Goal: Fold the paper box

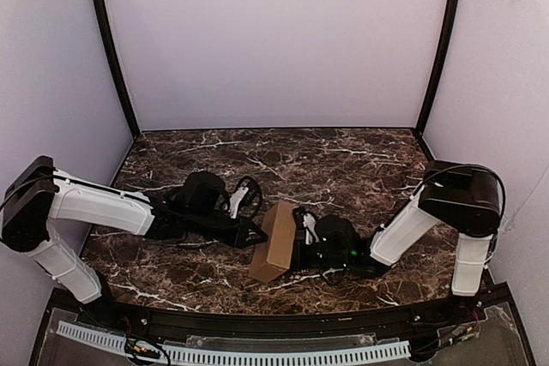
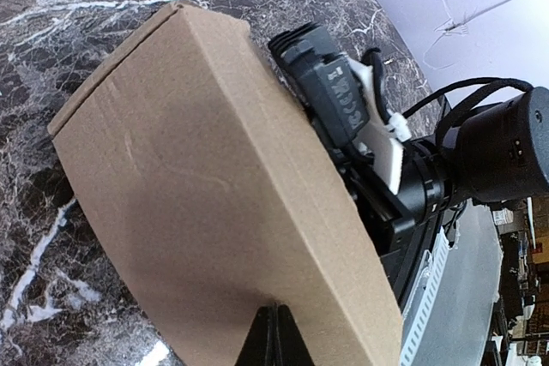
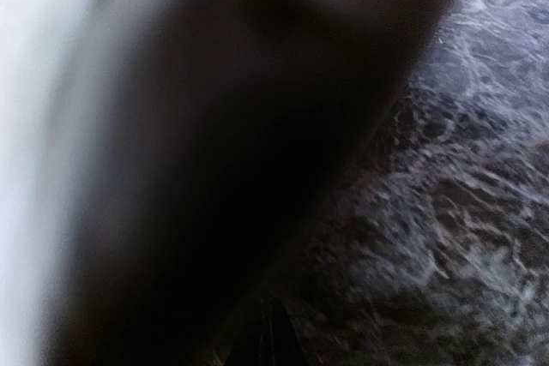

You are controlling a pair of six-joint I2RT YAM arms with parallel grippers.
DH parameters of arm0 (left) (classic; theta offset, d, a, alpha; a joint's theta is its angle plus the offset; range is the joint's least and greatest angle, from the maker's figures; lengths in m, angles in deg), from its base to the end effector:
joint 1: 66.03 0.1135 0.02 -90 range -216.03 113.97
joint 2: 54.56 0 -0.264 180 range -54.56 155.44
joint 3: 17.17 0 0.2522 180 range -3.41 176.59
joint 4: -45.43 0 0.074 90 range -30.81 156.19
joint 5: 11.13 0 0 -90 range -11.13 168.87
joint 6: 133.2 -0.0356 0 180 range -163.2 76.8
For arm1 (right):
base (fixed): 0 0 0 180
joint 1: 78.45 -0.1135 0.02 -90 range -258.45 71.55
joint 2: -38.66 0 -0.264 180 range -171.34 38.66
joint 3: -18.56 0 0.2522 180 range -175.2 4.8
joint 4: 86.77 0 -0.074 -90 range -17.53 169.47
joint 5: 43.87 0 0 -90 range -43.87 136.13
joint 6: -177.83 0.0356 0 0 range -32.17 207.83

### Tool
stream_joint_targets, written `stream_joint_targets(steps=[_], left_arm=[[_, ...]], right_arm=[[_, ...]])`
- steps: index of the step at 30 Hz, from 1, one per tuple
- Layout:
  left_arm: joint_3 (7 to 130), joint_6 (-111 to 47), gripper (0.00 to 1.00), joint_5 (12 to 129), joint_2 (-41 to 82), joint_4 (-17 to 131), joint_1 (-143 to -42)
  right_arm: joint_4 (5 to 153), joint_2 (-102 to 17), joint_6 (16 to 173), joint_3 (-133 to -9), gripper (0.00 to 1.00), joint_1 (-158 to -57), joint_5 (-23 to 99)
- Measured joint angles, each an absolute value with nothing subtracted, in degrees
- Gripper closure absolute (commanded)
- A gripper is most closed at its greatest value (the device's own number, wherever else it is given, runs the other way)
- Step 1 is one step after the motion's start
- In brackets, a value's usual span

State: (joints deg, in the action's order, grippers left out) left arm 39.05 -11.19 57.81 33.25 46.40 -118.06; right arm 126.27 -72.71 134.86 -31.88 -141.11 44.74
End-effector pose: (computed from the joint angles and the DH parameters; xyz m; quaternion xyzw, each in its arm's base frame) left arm 0.1838 -0.2563 0.1875 0.2363 0.8338 -0.4353 0.2437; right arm 0.1534 0.2985 0.0877 -0.1227 0.8478 0.4277 0.2885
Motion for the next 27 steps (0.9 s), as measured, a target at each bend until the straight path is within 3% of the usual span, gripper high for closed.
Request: stream_joint_targets(steps=[7, 14, 16, 19, 22, 25, 27], left_arm=[[39.42, -11.23, 1.00, 57.68, 36.75, 47.29, -118.28], [40.99, -12.15, 1.00, 59.10, 36.84, 49.04, -118.32], [41.67, -12.79, 0.99, 60.07, 36.81, 49.87, -118.30], [42.48, -13.73, 0.98, 61.38, 36.68, 51.49, -117.98], [43.53, -14.80, 0.88, 62.97, 36.25, 54.07, -117.36], [45.36, -16.59, 0.63, 65.25, 35.31, 57.65, -116.55], [46.91, -17.66, 0.49, 67.21, 34.26, 60.08, -116.03]], right_arm=[[122.08, -66.48, 133.57, -26.84, 1.00, -139.86, 46.95], [108.33, -59.09, 130.44, -26.51, 1.00, -138.92, 52.61], [104.29, -56.95, 129.35, -26.53, 0.95, -138.85, 54.49], [98.91, -53.74, 127.43, -26.62, 0.78, -138.57, 57.31], [94.58, -50.59, 124.54, -26.99, 0.60, -138.05, 60.22], [91.17, -47.64, 121.98, -27.78, 0.38, -137.19, 62.86], [89.27, -46.02, 120.85, -28.50, 0.10, -136.34, 64.09]])
